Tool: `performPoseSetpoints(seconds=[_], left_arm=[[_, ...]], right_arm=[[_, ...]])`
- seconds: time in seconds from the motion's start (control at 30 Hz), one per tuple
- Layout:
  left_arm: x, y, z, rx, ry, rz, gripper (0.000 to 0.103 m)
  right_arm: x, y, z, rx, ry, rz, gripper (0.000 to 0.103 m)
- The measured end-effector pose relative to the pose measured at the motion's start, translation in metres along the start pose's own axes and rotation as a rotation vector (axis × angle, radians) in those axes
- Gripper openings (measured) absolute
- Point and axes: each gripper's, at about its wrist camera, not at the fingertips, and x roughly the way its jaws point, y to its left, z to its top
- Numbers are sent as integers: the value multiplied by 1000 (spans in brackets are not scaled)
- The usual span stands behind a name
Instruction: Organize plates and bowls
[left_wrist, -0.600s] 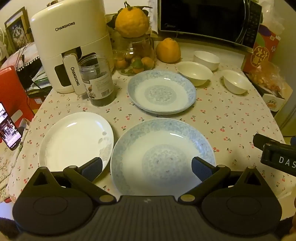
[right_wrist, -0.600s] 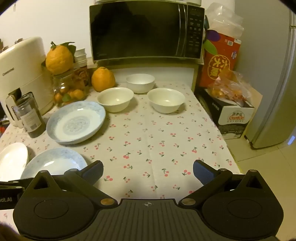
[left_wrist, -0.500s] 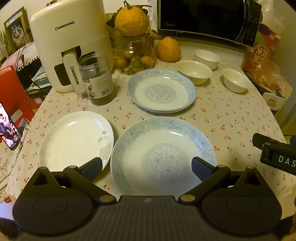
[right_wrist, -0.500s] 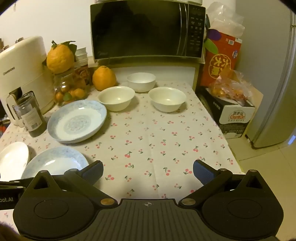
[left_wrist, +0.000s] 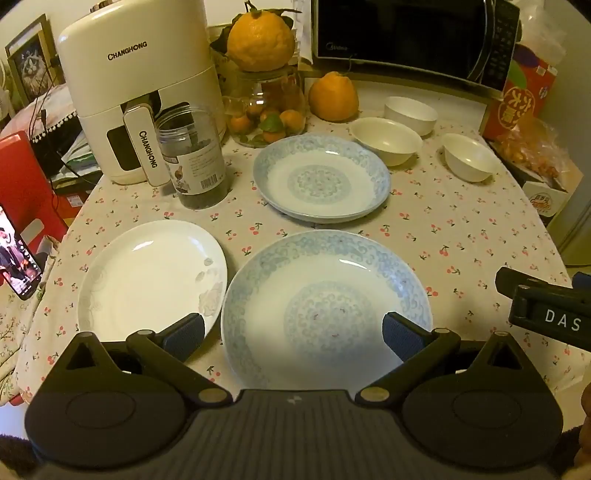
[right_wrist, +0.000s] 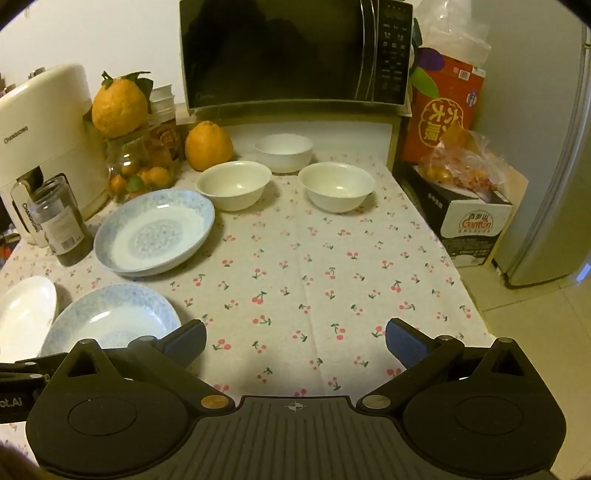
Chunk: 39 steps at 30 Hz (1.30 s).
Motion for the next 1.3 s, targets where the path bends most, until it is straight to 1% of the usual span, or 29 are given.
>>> performPoseSetpoints(seconds=[1.3], left_arm=[[-1, -1, 0, 2, 4, 1, 103]], right_arm=[[2, 0, -2, 8, 14, 9, 103]])
